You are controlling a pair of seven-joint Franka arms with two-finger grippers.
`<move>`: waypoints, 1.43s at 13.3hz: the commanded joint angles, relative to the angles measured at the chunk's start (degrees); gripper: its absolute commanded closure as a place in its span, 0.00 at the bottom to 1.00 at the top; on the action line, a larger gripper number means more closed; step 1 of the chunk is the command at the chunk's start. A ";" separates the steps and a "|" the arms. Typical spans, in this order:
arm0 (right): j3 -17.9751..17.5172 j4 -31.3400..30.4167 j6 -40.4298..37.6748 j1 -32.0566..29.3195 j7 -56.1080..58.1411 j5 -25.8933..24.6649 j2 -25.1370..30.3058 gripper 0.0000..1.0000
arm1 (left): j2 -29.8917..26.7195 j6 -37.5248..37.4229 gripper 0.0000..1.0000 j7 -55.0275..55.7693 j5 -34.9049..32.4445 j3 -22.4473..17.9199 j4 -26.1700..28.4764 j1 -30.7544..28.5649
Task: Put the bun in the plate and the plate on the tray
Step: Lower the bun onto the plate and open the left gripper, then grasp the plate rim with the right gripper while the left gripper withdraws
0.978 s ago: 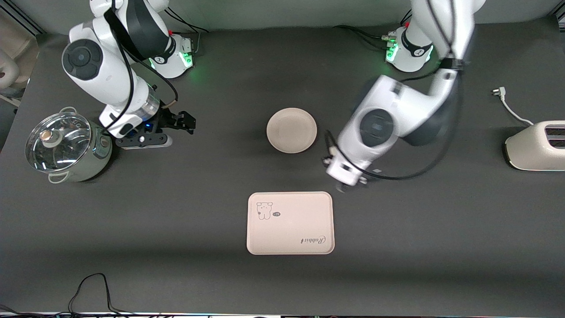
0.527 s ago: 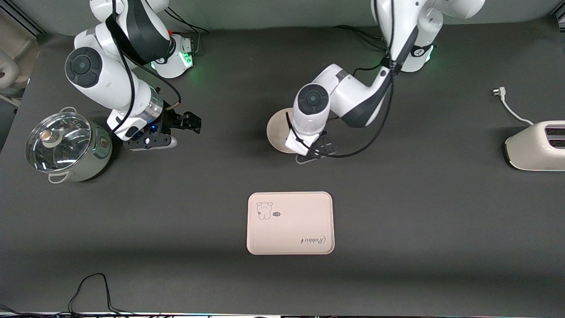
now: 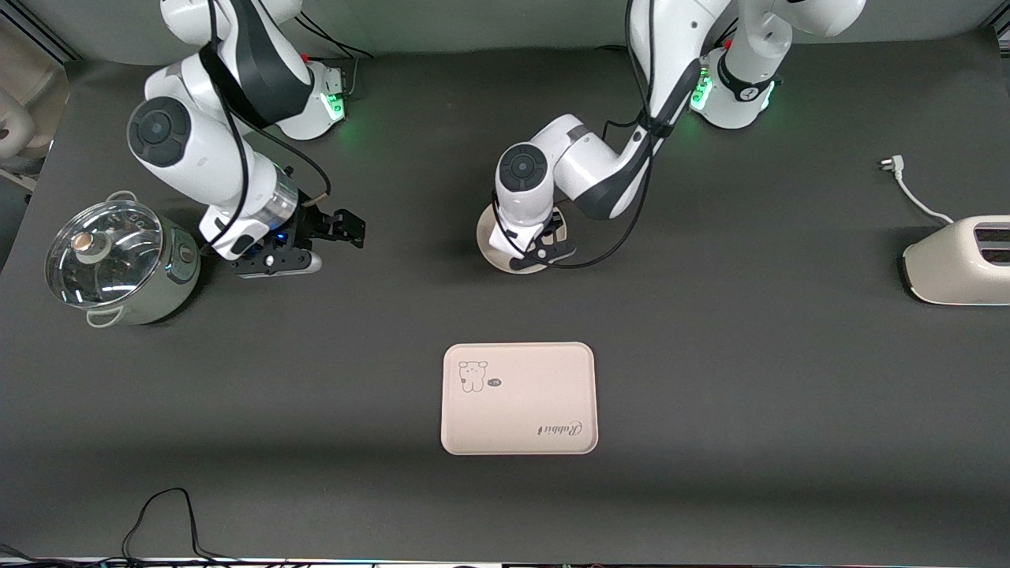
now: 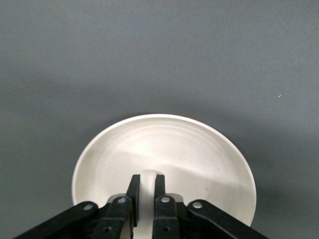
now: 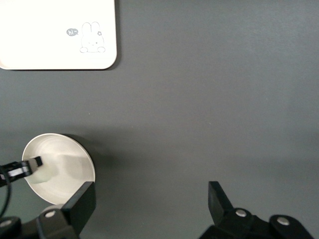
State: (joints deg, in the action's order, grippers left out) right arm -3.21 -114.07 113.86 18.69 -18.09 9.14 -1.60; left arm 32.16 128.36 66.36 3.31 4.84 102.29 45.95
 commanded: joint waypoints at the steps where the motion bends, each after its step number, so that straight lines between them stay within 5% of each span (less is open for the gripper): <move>1: 0.05 0.16 1.27 0.91 0.60 1.67 -0.68 0.00 | 0.80 1.72 0.81 3.15 -1.11 -0.80 0.45 1.86; 2: -0.04 0.16 1.36 0.82 0.52 1.67 -0.77 0.00 | 0.80 1.72 0.79 3.34 -1.11 -0.80 0.45 1.95; 3: -0.04 0.16 1.71 0.91 0.25 1.67 -0.77 0.00 | 0.98 1.72 0.63 3.51 -1.11 -0.80 0.45 2.30; 5: -1.35 0.60 2.50 0.91 -3.24 1.67 -1.82 0.00 | 0.80 1.37 0.00 7.19 -1.11 -0.80 0.45 2.30; 8: -3.03 0.34 4.26 0.91 -5.46 1.58 -2.96 0.00 | -1.39 0.05 0.00 7.12 -1.20 -1.41 0.36 1.51; 11: -4.34 0.08 5.84 1.00 -7.30 1.49 -4.37 0.00 | -8.66 -6.78 0.00 3.54 -1.29 -6.31 -0.69 -1.20; 15: -5.05 -1.06 12.41 4.85 -12.91 0.97 -7.53 0.00 | -16.50 -15.67 0.00 -13.86 -1.38 -9.41 -4.81 -15.85; 19: -5.05 -9.92 27.07 12.15 -19.33 0.70 -9.47 0.00 | -17.83 -23.40 0.00 -29.68 -7.26 -9.41 -12.61 -26.77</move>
State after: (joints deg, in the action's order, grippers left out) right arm -8.68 -119.22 134.17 27.89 -33.99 9.52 -10.83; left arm 13.47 108.75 41.05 -1.88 -5.51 94.34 21.65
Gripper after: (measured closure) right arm 0.000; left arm 0.000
